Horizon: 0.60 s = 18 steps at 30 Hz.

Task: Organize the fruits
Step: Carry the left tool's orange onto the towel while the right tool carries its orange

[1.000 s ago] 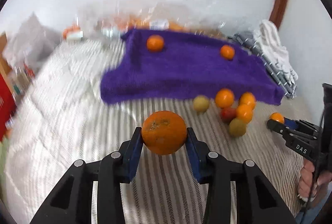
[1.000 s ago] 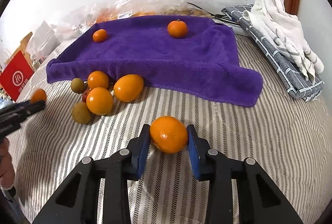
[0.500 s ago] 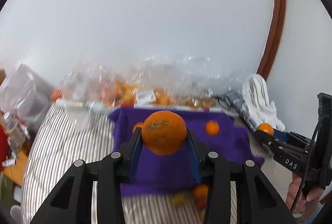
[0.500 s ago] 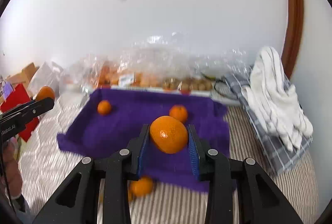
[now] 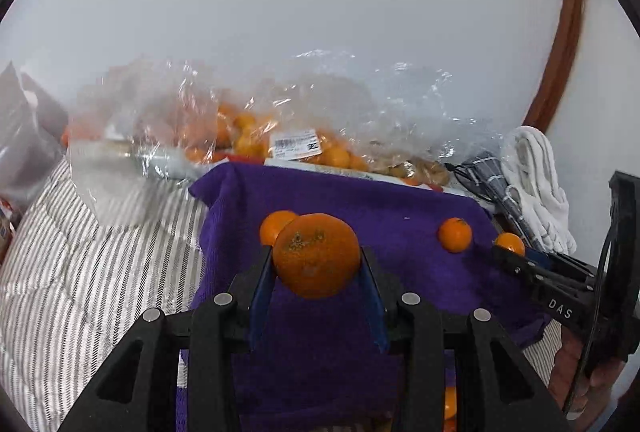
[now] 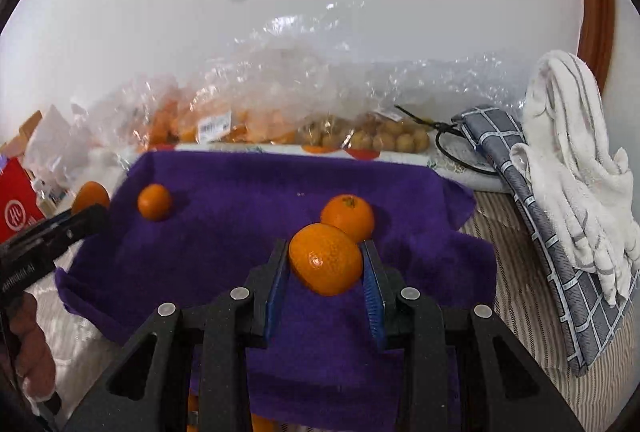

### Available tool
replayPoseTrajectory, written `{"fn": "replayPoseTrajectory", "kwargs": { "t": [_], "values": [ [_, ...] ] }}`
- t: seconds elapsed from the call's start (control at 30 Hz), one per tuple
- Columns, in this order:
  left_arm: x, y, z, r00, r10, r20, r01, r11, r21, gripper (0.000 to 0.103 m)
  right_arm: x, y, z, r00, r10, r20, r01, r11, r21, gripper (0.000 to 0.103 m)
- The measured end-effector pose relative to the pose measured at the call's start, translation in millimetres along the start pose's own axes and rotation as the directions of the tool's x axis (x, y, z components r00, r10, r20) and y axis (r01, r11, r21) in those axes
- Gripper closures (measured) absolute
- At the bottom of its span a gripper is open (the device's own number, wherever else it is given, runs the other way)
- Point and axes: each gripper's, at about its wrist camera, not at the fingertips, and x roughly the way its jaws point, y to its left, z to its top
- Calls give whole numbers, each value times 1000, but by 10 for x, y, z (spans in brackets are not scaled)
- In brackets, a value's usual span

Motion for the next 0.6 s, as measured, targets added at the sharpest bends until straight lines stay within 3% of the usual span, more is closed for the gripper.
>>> {"fn": "replayPoseTrajectory", "kwargs": {
  "t": [0.27,0.4,0.6],
  "values": [
    [181,93,-70,998,62,-20,-62,998,4,64,162,-211,-86,999,-32,-24,32,999,39,68],
    [237,18,-119,993,114,-16,-113,992,64,64,213,-253,-107,999,-44,-31,46,998,50,68],
    [329,-41,-166,991,109,-71,-102,990,101,64,314,-174,-164,997,-45,-61,46,999,18,68]
  ]
}}
